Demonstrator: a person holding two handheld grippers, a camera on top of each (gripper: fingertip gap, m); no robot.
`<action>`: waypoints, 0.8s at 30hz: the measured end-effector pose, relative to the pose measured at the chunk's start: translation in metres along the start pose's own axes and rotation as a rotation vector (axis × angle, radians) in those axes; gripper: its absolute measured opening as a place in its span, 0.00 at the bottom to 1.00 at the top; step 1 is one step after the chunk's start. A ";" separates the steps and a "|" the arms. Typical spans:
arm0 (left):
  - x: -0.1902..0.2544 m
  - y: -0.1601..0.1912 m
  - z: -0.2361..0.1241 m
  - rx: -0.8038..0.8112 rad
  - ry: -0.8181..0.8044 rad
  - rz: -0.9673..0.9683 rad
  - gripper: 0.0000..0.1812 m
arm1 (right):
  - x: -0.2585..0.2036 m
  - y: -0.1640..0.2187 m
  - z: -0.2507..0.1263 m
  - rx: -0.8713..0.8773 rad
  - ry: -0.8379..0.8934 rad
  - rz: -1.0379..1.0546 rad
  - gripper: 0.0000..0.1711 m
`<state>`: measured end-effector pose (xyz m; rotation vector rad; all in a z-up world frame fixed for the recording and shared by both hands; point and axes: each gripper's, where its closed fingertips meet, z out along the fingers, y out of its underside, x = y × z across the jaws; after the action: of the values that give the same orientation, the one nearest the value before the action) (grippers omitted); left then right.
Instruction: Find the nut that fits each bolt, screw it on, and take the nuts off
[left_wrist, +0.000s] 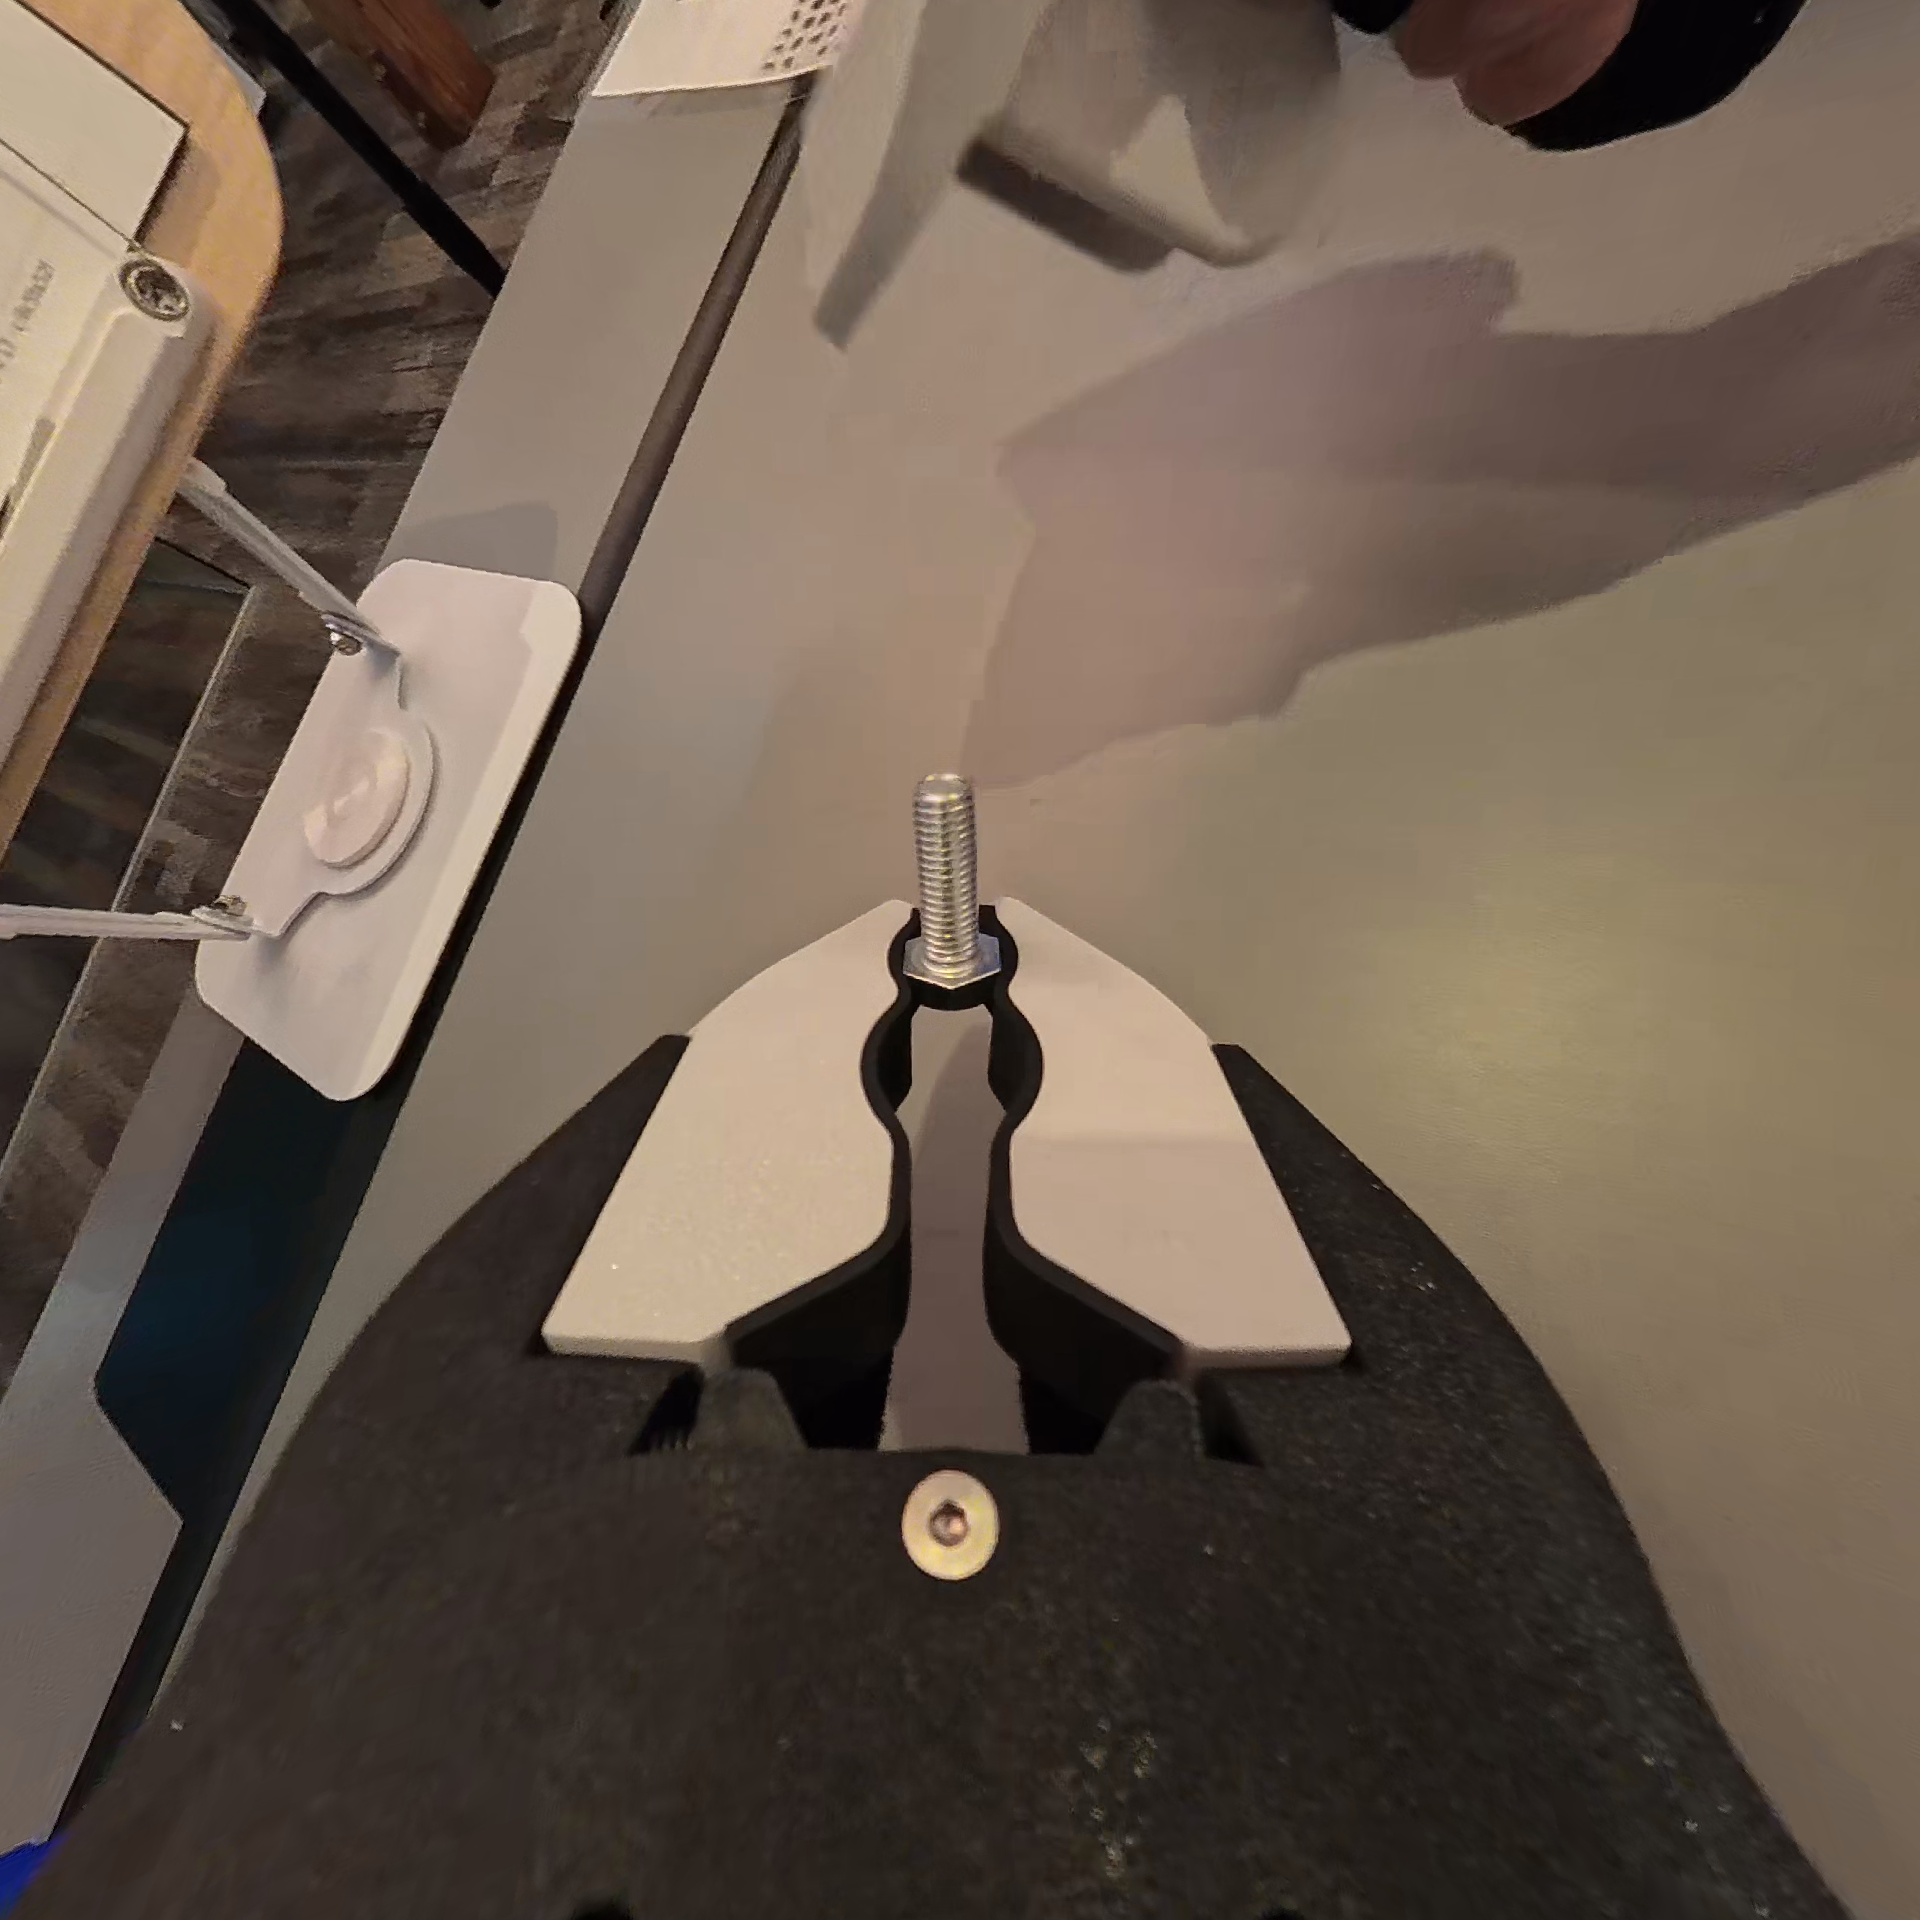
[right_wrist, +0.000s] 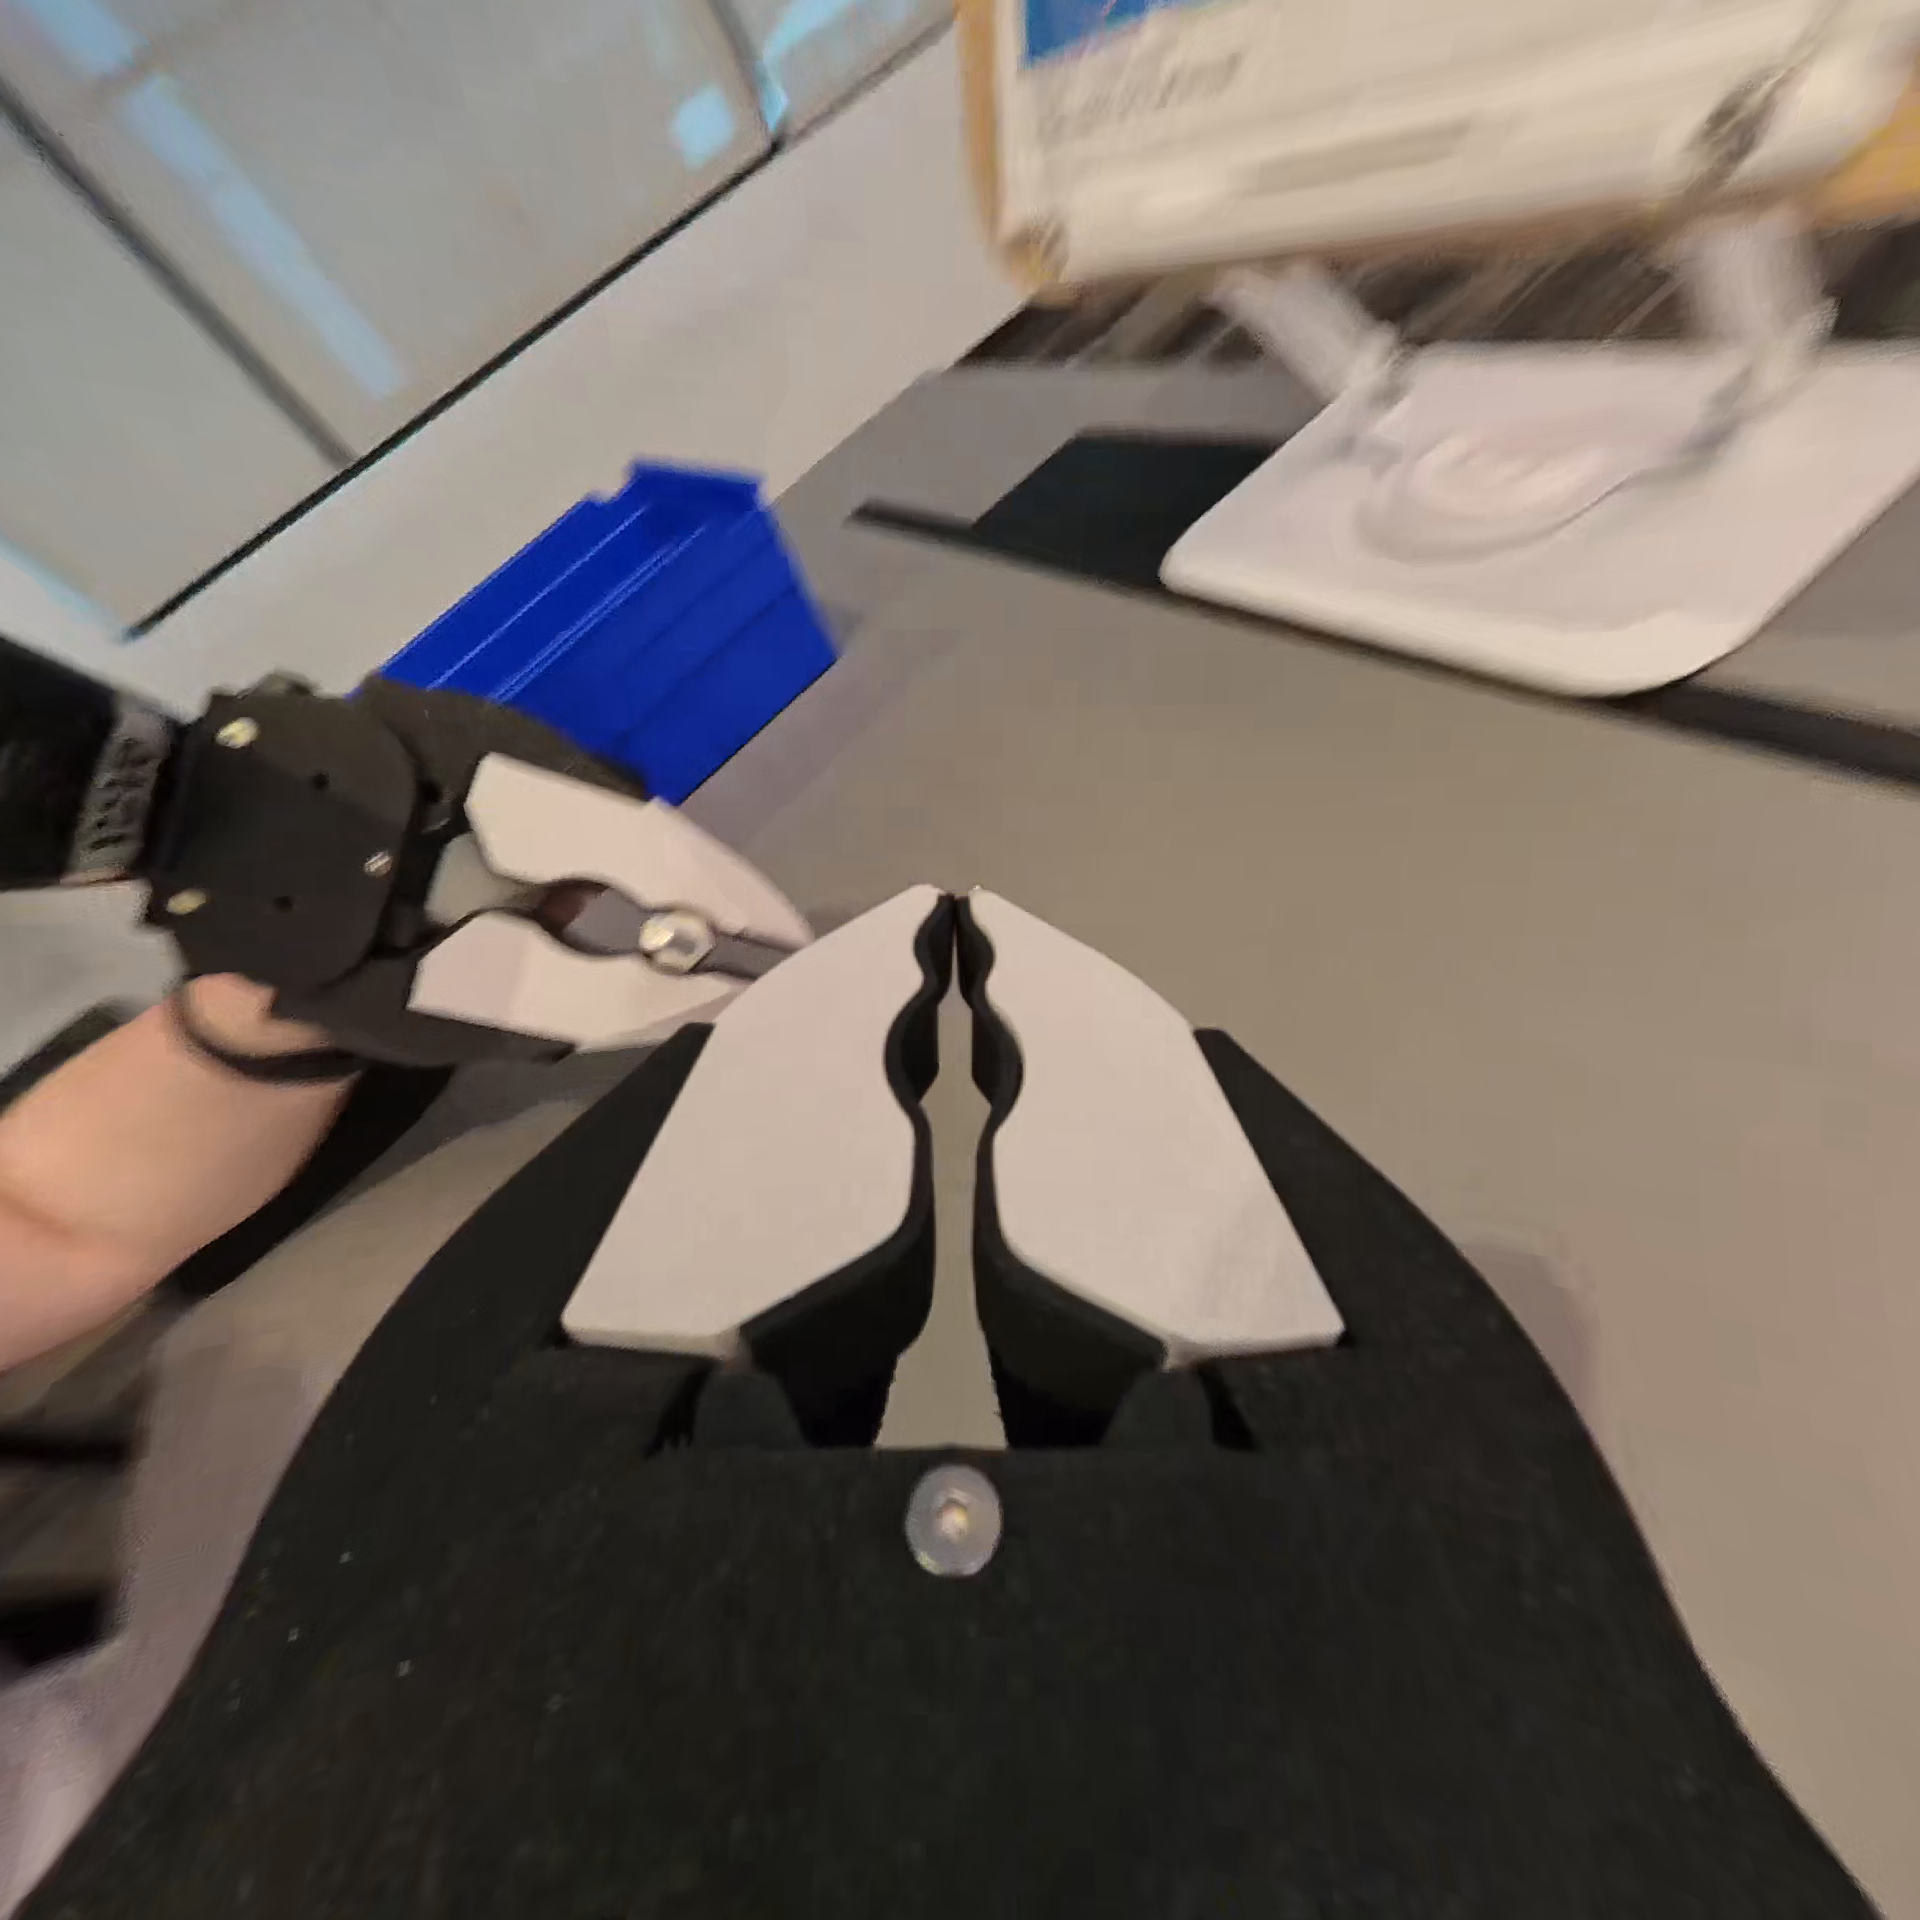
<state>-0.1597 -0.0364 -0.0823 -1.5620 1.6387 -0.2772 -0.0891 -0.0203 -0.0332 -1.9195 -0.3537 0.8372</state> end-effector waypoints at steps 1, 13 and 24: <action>-0.001 0.000 0.000 0.001 0.000 -0.001 0.05 | 0.005 -0.009 -0.003 0.064 0.064 -0.051 0.00; -0.008 -0.004 -0.007 0.040 0.021 -0.045 0.05 | -0.004 -0.015 -0.081 -0.345 0.037 -0.481 0.01; -0.005 -0.013 -0.014 0.081 0.076 -0.097 0.05 | 0.008 0.100 -0.195 -0.797 0.425 -0.270 0.02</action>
<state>-0.1610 -0.0395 -0.0628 -1.5892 1.5917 -0.4540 0.0397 -0.1950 -0.0672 -2.6252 -0.7377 0.0719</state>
